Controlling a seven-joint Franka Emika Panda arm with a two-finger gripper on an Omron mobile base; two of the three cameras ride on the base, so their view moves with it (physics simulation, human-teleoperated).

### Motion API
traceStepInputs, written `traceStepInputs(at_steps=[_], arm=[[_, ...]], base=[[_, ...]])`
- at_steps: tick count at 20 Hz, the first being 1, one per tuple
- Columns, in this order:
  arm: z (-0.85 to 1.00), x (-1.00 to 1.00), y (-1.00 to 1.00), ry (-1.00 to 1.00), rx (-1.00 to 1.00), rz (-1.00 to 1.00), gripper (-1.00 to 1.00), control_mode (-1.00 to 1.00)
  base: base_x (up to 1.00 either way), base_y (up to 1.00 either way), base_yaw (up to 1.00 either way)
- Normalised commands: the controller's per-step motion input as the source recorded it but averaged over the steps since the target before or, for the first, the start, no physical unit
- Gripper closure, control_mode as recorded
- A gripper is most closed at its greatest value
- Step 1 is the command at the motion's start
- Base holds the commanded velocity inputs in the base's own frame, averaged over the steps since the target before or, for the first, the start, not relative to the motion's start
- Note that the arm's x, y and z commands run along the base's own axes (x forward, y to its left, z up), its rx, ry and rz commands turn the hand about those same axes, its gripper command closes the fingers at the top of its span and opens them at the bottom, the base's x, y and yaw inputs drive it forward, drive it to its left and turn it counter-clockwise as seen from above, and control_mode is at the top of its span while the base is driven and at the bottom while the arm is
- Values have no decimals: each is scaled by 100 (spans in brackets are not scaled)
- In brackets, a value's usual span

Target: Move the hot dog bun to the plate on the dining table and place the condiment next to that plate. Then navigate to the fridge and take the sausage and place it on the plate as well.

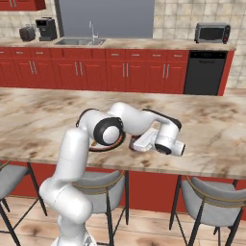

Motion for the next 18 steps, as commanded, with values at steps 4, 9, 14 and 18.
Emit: traceStepInputs(at_steps=[4, 9, 14, 18], arm=[[0, 19, 35, -1, 0, 0, 100, -100], [-7, 25, 16, 0, -6, -1, 100, -100], [-27, 20, 3, 0, -11, -2, 100, -100], [-47, 4, 0, 0, -10, -2, 100, -100]], base=[[0, 0, 0], [0, 0, 0], [0, 0, 0], [0, 0, 0]])
